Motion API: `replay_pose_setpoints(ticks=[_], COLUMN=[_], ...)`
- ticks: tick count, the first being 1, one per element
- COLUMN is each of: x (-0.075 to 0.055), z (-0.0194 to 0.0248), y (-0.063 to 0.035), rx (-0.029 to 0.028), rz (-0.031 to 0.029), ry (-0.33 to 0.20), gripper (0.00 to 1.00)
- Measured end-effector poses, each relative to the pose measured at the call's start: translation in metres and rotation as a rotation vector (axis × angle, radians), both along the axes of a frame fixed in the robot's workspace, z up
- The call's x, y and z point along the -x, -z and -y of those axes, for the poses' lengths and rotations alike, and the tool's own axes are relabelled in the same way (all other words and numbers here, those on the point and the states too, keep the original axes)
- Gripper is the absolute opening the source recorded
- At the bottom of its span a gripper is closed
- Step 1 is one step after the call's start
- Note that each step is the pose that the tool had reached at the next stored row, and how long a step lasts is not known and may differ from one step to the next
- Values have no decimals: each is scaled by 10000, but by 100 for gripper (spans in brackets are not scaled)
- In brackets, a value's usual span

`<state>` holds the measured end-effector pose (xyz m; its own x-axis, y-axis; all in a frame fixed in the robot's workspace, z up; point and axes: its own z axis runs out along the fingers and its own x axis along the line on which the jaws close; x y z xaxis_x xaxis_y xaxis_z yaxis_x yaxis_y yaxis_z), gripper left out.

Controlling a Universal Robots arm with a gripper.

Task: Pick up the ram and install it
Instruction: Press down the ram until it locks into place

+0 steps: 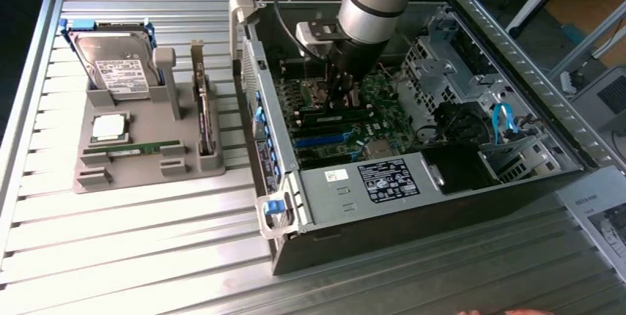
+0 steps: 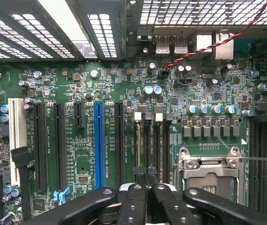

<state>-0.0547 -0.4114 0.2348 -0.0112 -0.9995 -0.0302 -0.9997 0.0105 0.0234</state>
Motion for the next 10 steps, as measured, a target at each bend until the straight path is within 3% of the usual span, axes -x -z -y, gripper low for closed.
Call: replay_pose_setpoints(ticks=[10], x=[0], z=[3], y=[8], rx=[1], rz=[0], ry=[0], gripper=[10])
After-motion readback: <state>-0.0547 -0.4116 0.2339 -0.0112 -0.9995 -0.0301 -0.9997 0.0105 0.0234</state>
